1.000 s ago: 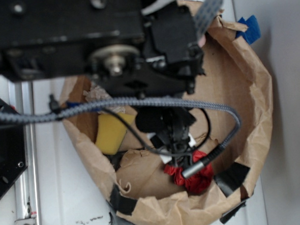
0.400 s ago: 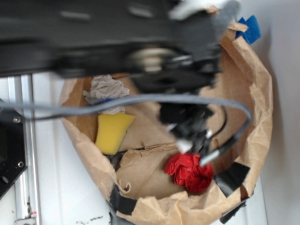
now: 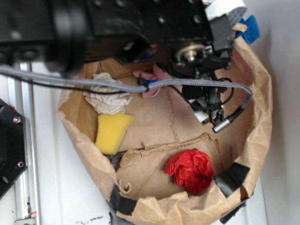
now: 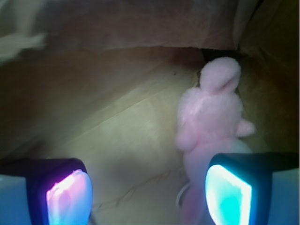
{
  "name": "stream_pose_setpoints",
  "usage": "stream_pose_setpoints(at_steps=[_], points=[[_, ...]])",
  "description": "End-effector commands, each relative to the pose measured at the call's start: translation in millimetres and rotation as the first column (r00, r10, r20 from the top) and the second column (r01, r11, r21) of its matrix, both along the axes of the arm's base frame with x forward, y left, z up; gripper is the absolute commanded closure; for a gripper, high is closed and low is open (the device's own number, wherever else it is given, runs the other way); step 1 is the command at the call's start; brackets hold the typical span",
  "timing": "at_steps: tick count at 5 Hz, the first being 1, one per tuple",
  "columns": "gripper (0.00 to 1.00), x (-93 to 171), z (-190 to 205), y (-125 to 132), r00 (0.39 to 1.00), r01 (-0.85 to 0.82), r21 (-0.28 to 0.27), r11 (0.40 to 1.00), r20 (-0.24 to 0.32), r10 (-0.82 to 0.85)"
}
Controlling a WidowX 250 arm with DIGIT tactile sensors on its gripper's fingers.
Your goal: Grab the pink bunny.
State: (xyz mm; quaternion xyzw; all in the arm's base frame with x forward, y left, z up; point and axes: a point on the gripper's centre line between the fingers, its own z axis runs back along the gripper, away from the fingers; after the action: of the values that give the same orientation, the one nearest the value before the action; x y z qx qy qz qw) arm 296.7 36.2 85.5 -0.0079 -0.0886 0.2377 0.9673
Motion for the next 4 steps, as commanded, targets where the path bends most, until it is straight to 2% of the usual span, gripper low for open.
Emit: stream_pose_setpoints(at_steps=[1, 2, 4], points=[[0.00, -1, 10, 37, 0.991, -0.080, 0.051, 0.996, 0.115, 0.073], [0.00, -3, 8, 40, 0.985, -0.137, 0.084, 0.987, 0.121, 0.127], [0.00, 6, -4, 39, 0.987, -0.133, 0.096, 0.987, 0.099, 0.123]])
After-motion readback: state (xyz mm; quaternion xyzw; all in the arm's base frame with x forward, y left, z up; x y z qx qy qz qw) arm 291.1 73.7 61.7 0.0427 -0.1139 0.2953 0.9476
